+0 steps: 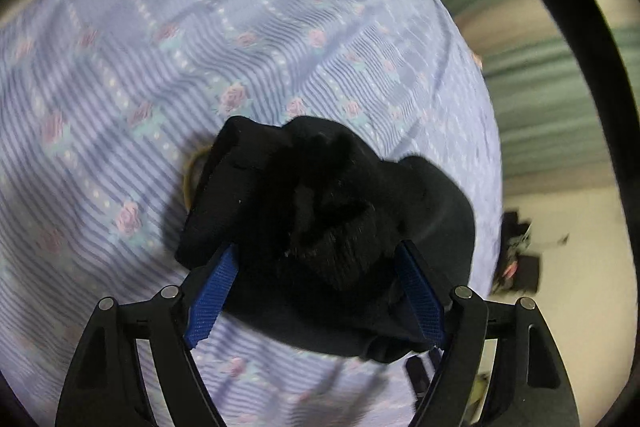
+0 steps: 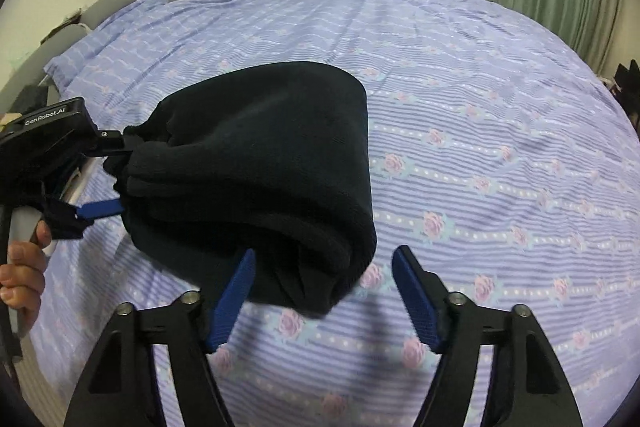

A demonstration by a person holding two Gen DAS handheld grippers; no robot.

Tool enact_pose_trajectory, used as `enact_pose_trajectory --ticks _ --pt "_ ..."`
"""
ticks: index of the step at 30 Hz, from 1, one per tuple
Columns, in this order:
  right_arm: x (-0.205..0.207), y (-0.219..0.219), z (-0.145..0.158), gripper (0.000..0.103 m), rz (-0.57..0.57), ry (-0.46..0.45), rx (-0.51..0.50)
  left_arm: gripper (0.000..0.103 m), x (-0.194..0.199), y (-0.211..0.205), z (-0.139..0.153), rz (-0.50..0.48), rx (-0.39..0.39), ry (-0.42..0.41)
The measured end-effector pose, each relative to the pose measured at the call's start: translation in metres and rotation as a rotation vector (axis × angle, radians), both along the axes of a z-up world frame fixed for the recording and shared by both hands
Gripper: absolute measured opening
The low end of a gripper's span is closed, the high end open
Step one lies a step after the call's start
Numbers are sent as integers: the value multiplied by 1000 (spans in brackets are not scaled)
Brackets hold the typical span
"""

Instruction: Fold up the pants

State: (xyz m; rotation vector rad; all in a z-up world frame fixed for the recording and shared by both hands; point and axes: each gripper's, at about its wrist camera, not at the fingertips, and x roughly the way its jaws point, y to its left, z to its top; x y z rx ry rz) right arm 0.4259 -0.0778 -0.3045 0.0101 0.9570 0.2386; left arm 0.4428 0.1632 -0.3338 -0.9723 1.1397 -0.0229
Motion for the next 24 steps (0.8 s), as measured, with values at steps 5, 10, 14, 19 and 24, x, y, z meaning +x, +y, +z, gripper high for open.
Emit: enact_pose_trajectory --ticks 5,10,14,19,24 --pt "18 -2 -14 50 11 38 7 83 4 -5 0 5 -1 12" --pt "24 -3 -21 44 12 48 -7 83 0 -3 -3 52 -87 21" --pt "21 2 -20 43 14 35 -36 82 4 -10 4 62 -109 10" --pt "20 2 -19 43 8 35 -32 62 15 -19 -6 52 -100 37" --pt "21 1 -19 43 4 40 -28 26 15 -15 1 44 -58 1"
